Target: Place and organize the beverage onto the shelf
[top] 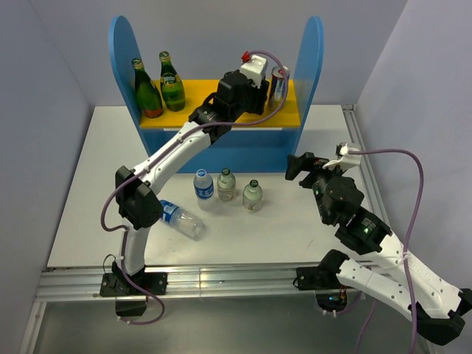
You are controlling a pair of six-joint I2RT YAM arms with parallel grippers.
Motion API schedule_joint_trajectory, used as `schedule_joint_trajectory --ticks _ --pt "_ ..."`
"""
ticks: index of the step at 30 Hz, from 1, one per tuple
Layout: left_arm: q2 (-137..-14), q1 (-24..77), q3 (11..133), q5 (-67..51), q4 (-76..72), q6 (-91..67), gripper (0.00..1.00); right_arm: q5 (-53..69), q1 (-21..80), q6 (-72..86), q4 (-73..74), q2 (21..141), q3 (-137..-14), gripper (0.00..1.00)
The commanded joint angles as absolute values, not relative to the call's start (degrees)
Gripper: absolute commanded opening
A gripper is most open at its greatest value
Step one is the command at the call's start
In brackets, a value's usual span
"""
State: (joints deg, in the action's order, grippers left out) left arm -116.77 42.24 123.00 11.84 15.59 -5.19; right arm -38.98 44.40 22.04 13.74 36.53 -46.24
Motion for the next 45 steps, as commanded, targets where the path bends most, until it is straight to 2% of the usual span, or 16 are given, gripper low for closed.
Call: schedule_joint_trajectory --ticks 1,8,10,11,12,15,17,18,21,28,31,34,37,39,41,45 --pt "-114.87 42.63 123.49 6.59 8.36 -5.97 0.00 -40.43 44.74 21.71 13.10 36.21 -45.35 0.97" --pt "-114.08 42.89 119.71 6.15 7.12 -6.33 0.03 -40.52 44.82 21.71 12.66 36.39 -45.00 0.97" --pt "-113.38 42.80 117.87 6.15 6.51 -5.80 0.18 -40.34 44.74 21.71 12.57 36.47 -45.09 0.97" --pt "-113.12 42.89 116.99 6.24 6.16 -5.71 0.29 -40.25 44.65 21.71 12.48 36.56 -45.09 0.97" --pt "-113.12 42.89 116.72 6.59 6.24 -5.54 0.52 -40.25 44.82 21.71 12.39 36.65 -45.00 0.97" --pt "-112.77 42.89 115.93 7.47 6.24 -5.54 0.73 -40.52 44.65 21.80 12.57 36.83 -45.00 0.97" --pt "-112.15 42.89 114.44 7.82 5.98 -5.54 0.78 -40.52 44.74 21.80 12.57 36.65 -45.09 0.97" --pt "-111.28 42.89 113.74 8.08 5.45 -5.62 0.85 -40.60 44.74 21.80 12.57 36.56 -45.00 0.97" --pt "-108.73 42.89 110.22 9.31 4.40 -5.62 0.90 -40.52 44.74 21.88 12.57 36.56 -44.91 0.97" --pt "-98.98 45.08 99.86 13.53 2.72 -6.15 0.93 -40.17 44.74 22.15 12.04 36.82 -43.95 0.97" --pt "-94.14 48.15 97.65 21.15 5.26 -7.90 0.92 -40.25 44.74 22.41 11.87 36.83 -43.59 0.97" --pt "-89.14 54.02 96.60 34.51 9.39 -10.36 0.91 -39.99 44.74 22.41 11.60 36.83 -43.33 0.97" --pt "-84.21 59.91 96.33 46.99 18.25 -19.56 0.89 -39.90 44.74 22.59 11.78 36.74 -43.07 0.97" --pt "-80.70 61.87 95.81 53.14 31.64 -35.10 0.85 -39.64 44.74 22.67 11.86 36.21 -42.98 0.97" --pt "-77.45 62.31 91.87 54.83 40.74 -51.57 0.85 -38.85 44.82 22.59 11.60 35.60 -42.46 0.97" --pt "-76.37 62.05 85.17 57.12 60.94 -75.44 0.92 -37.62 44.74 22.94 10.73 35.16 -41.40 0.97"
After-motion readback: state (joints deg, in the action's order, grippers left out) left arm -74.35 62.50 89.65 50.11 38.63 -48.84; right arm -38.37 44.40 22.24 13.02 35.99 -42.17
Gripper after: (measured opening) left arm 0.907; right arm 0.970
